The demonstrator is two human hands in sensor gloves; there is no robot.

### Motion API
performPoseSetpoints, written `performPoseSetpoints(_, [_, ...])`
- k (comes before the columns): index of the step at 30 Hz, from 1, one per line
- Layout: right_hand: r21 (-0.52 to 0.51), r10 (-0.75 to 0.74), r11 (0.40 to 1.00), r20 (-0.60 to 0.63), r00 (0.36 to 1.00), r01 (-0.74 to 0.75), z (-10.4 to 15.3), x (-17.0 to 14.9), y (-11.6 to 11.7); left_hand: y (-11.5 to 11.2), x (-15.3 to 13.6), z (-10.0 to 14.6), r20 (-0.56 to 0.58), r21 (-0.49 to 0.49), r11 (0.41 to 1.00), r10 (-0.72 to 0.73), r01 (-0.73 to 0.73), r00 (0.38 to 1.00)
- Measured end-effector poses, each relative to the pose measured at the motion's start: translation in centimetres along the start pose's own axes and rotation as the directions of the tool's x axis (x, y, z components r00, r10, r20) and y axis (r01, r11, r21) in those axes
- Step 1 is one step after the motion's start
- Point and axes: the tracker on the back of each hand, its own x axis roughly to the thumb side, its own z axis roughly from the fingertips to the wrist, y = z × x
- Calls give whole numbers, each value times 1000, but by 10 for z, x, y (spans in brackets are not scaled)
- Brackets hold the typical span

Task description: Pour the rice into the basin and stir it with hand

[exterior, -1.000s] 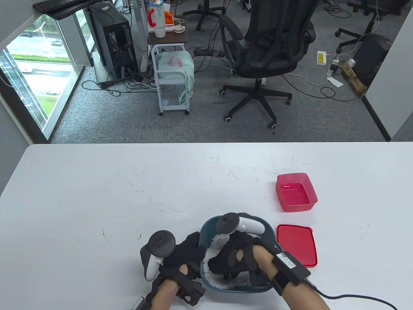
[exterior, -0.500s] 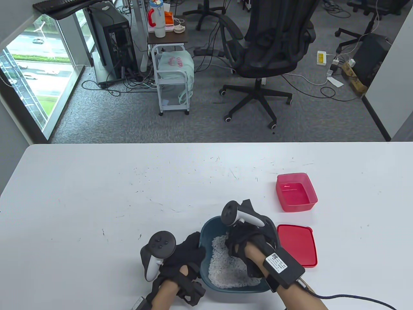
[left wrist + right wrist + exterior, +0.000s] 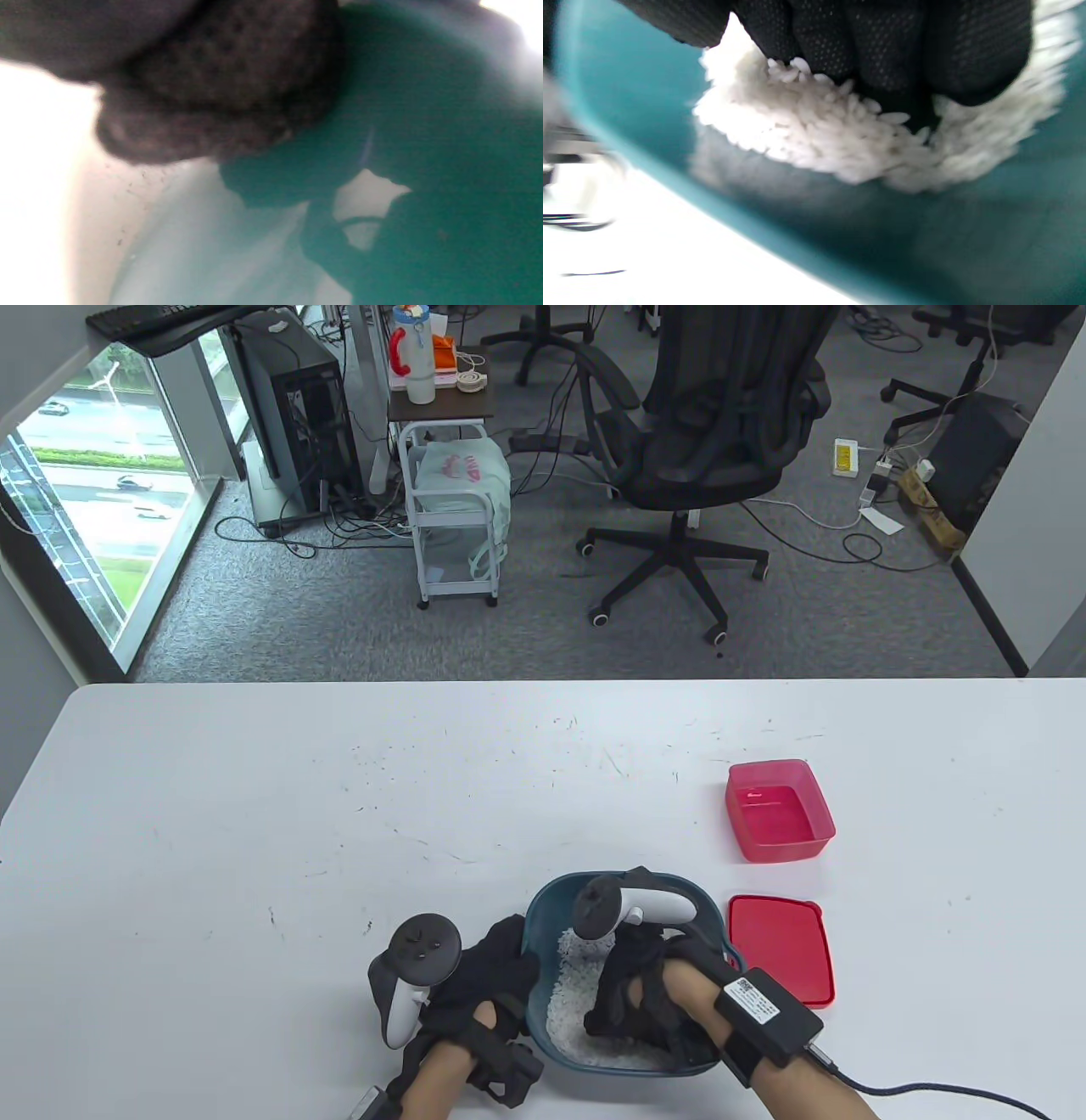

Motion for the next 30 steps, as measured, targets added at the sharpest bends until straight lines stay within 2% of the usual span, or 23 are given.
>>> performPoseSetpoints(3, [44,-93,995,107,990,88,-3,3,-1,0,0,0,4,-4,1000,4,-4,1000])
performPoseSetpoints(5, [59,-128,991,109,986,122,-7,4,-3,0,1,0,14,-13,1000,1,-1,1000])
performPoseSetpoints(8, [4,-171,985,138,976,172,-8,8,-14,0,1,0,22,-16,1000,-4,5,1000])
performPoseSetpoints(11, [-104,-178,976,115,977,190,-6,6,-28,0,0,-1,18,-22,1000,0,0,1000])
performPoseSetpoints(15, [-338,-113,936,-36,993,95,1,3,-41,0,1,-1,28,-18,1000,-17,18,999])
performPoseSetpoints(18, [-393,-17,916,-231,973,-78,6,4,-42,0,1,0,26,-17,1000,-13,14,1000])
performPoseSetpoints(21, [-373,84,895,-401,912,-246,8,6,-39,-1,2,0,31,-14,1000,-17,17,999])
performPoseSetpoints(23, [-310,155,881,-527,836,-358,9,3,-35,-1,2,0,33,-9,1000,-15,15,999])
performPoseSetpoints(27, [-182,279,853,-634,722,-489,8,2,-22,-1,1,0,26,1,1000,-17,17,1000])
performPoseSetpoints(30, [-119,334,850,-633,699,-513,7,4,-12,-1,0,0,12,5,1000,-13,13,1000])
